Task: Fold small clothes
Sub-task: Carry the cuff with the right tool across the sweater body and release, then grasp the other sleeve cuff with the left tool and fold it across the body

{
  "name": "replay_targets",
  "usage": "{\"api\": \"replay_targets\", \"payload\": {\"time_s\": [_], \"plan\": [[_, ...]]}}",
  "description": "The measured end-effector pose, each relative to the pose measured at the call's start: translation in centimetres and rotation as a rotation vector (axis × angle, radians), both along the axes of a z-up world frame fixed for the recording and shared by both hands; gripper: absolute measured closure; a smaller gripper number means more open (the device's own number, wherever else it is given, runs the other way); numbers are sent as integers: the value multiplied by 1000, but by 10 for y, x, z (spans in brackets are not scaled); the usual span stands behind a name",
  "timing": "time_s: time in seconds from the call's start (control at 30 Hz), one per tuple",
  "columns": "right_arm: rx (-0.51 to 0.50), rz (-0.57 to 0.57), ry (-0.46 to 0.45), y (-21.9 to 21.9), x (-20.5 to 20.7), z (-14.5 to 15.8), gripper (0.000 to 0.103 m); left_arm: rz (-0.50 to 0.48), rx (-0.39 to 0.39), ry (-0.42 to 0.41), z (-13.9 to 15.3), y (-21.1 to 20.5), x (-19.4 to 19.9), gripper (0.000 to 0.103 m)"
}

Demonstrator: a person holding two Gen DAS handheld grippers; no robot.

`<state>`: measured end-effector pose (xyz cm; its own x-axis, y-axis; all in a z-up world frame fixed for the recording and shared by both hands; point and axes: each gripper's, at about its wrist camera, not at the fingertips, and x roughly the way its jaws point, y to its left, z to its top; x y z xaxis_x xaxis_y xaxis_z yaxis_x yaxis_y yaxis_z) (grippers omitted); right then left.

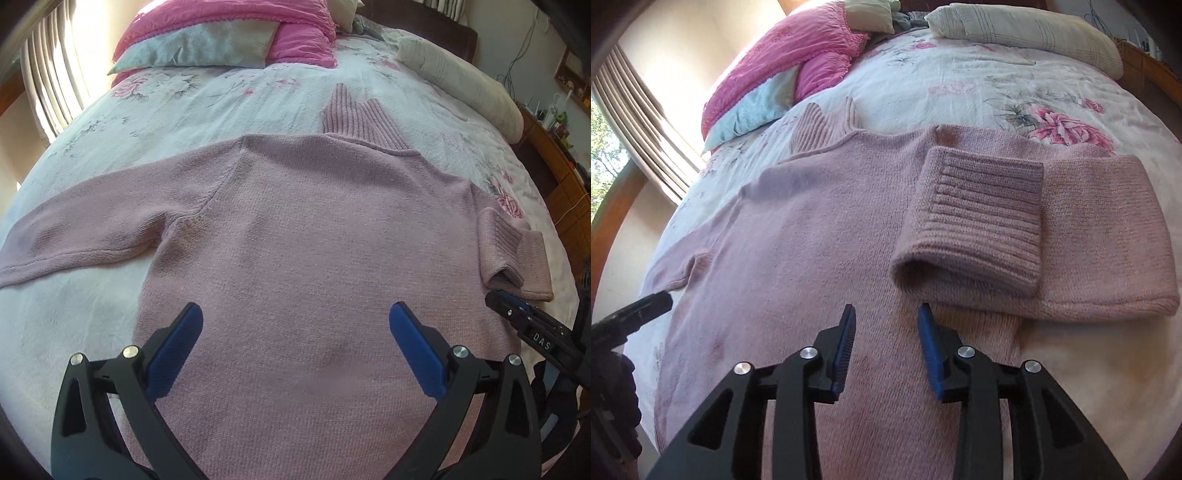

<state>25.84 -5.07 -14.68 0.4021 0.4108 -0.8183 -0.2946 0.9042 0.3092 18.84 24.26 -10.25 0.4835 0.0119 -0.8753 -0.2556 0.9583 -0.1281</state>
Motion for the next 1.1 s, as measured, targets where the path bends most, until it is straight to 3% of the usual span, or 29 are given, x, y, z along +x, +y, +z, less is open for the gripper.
{"api": "replay_targets", "payload": {"time_s": [0.2,0.33,0.43,0.5,0.53,0.57,0.63,0.7,0.77,0.83,0.97,1.1], "plan": [[-84,-172,39,-73,-27,6,67,-137,-74,2,-1,-70,38,3],[-93,-259,122,-117,-24,-20,63,-221,-92,32,-12,-126,67,3],[2,-261,140,-131,-21,-39,63,-271,-7,70,-29,-166,86,4],[9,-263,129,-133,-22,-41,63,-284,27,88,-39,-181,97,5],[-2,-260,120,-131,-23,-42,63,-285,34,91,-43,-186,103,11],[-18,-255,110,-130,-25,-42,63,-286,35,91,-45,-190,108,27],[-33,-252,95,-128,-27,-42,63,-288,15,105,-51,-194,118,48],[-18,-256,95,-131,-27,-43,63,-276,-8,98,-53,-192,124,58],[-1,-259,96,-133,-27,-44,63,-285,-79,80,-52,-188,126,97],[-1,-259,88,-133,-28,-44,63,-264,-157,49,-46,-180,122,98],[-10,-262,72,-133,-32,-44,63,-206,-154,-98,-21,-154,101,98],[-8,-268,70,-135,-35,-46,63,-91,-168,-162,-8,-105,86,98]]}}
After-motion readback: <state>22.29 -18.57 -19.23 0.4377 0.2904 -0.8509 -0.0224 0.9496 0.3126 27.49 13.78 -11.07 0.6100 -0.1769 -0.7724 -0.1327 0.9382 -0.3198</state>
